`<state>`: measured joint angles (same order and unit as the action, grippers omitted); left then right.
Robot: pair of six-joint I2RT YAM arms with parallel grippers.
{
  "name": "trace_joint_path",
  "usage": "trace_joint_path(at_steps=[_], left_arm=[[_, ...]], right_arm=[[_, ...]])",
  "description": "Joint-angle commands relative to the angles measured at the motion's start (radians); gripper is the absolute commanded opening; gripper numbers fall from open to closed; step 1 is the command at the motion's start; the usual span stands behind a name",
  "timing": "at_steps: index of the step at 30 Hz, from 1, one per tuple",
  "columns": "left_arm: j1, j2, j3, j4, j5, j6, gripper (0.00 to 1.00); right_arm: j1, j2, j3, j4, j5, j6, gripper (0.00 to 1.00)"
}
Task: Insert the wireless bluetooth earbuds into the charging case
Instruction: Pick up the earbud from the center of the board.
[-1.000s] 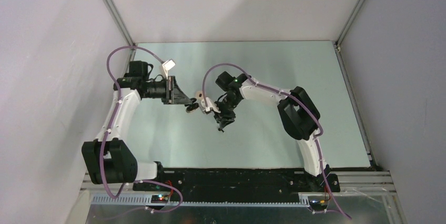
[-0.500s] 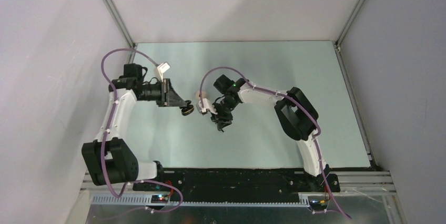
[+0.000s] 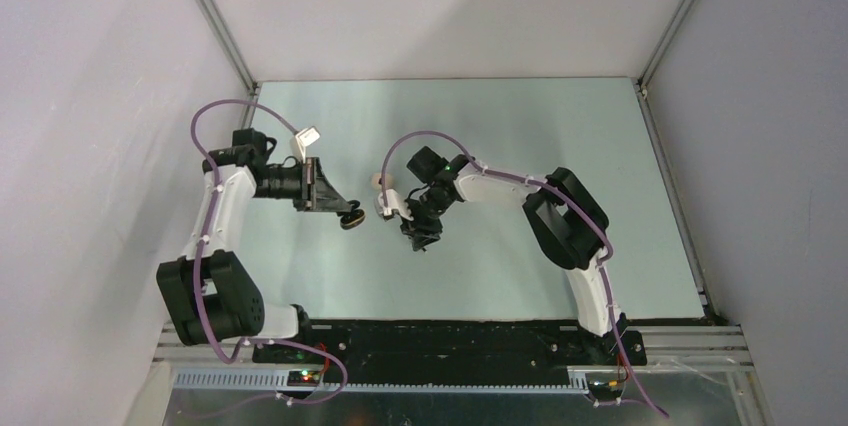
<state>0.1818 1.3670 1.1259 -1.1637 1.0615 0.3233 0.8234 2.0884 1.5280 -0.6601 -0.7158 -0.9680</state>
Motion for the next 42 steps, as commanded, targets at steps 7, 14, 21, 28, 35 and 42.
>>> trace_joint_path(at_steps=[7, 14, 21, 28, 35, 42], left_arm=[[0.004, 0.006, 0.02, -0.011, 0.063, 0.025, 0.0], [0.004, 0.024, 0.031, -0.012, 0.062, 0.011, 0.0], [0.004, 0.028, 0.035, -0.012, 0.065, 0.008, 0.0], [0.003, 0.027, 0.035, -0.012, 0.068, 0.008, 0.0], [0.003, 0.031, 0.035, -0.011, 0.071, 0.008, 0.0], [0.004, 0.036, 0.038, -0.011, 0.073, 0.003, 0.0]], right_arm=[[0.015, -0.017, 0.032, -0.003, 0.041, 0.018, 0.38], [0.017, -0.008, 0.032, 0.0, 0.068, 0.023, 0.38], [0.02, 0.004, 0.041, -0.008, 0.079, 0.032, 0.37], [0.024, 0.013, 0.052, -0.032, 0.084, 0.027, 0.35], [0.028, 0.031, 0.067, -0.051, 0.091, 0.021, 0.37], [0.031, 0.042, 0.072, -0.048, 0.099, 0.03, 0.33]])
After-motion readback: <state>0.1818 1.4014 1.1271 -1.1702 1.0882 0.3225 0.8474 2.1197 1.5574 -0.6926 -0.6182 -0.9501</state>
